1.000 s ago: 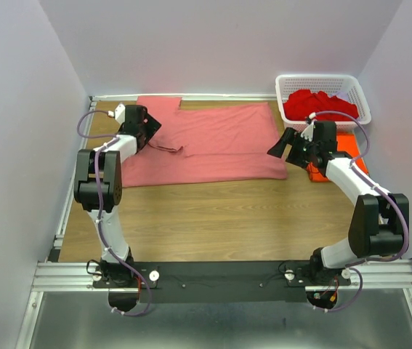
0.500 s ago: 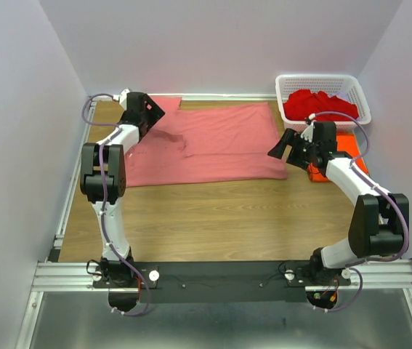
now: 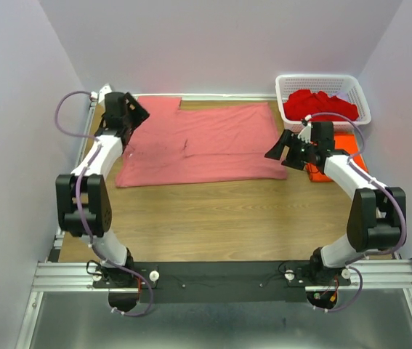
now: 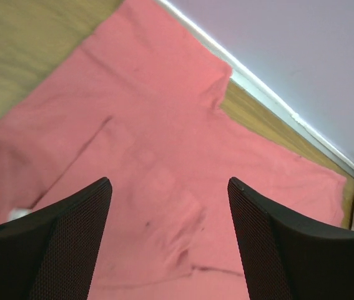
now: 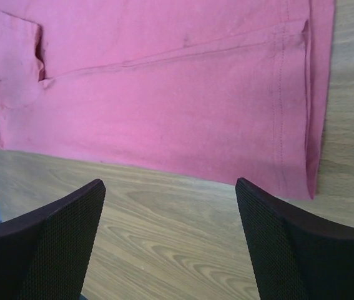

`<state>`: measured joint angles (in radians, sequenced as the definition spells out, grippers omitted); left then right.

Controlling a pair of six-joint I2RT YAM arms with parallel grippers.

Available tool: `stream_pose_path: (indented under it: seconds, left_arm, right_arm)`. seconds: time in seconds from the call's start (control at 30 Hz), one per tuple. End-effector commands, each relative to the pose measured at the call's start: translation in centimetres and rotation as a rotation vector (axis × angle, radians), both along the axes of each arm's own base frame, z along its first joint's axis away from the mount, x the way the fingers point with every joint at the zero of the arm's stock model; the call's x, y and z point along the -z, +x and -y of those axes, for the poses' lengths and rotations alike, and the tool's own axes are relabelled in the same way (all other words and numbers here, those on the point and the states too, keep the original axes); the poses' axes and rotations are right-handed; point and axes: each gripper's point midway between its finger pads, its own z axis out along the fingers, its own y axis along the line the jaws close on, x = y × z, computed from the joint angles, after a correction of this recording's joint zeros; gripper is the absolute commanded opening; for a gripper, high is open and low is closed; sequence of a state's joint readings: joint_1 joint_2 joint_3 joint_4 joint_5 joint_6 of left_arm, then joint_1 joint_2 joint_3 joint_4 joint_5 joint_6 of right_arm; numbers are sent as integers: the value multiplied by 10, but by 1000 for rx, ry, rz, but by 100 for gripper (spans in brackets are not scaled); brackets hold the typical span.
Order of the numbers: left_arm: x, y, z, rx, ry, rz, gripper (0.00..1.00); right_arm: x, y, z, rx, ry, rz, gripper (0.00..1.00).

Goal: Fold and stack the t-shirts
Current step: Fold the tshirt

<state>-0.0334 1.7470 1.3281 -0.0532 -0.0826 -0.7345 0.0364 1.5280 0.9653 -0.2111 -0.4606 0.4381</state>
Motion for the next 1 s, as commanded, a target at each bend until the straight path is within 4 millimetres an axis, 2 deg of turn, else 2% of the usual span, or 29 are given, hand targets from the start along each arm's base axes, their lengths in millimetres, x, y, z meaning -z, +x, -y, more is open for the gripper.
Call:
stream_pose_path:
  seconds: [0.0,0.03,0.13,0.17,0.3,0.47,0.6,0.63,0.73,0.83,0.87,0.97]
  left_arm:
    - [46,-59,-48,-97,33,-144,79]
    - [62,-78,-53,-100,50,-183,74]
    - [78,-102,-69,-121,70,-223,70]
    - [92,-115,-70,-125,73,-258,69]
    - [110,-134,-83,-157,84,-298,66]
    - [133,-147,-89,-179,81,-353,63]
    - [155,-160,-89,-170,42,-434,63]
    - [164,-170,-89,-178,39,-471,62]
    - [175,-191,-94,-218,7,-532,60]
    - [189,-217,-99,-256,-32,-605,60]
    - [193,-229,-98,-267,-45,-626,60]
    - [195,-251,-97,-292,-75,-649,60]
  right_arm:
    - [20,-4,-3,-1,28,-72,91]
    - [24,-5,-3,2,26,-81,89]
    - [32,-1,-1,31,29,-87,79]
    - [33,1,-2,30,36,-86,72]
    - [39,11,-4,35,52,-89,56]
    - [61,17,3,72,39,-130,53]
    - [87,10,12,119,28,-203,53]
    - [96,3,16,135,18,-230,53]
    - [117,-15,34,202,3,-298,45]
    - [124,-32,43,254,16,-344,42]
    - [131,-43,48,273,12,-374,43]
    - [133,-67,50,278,-5,-419,43]
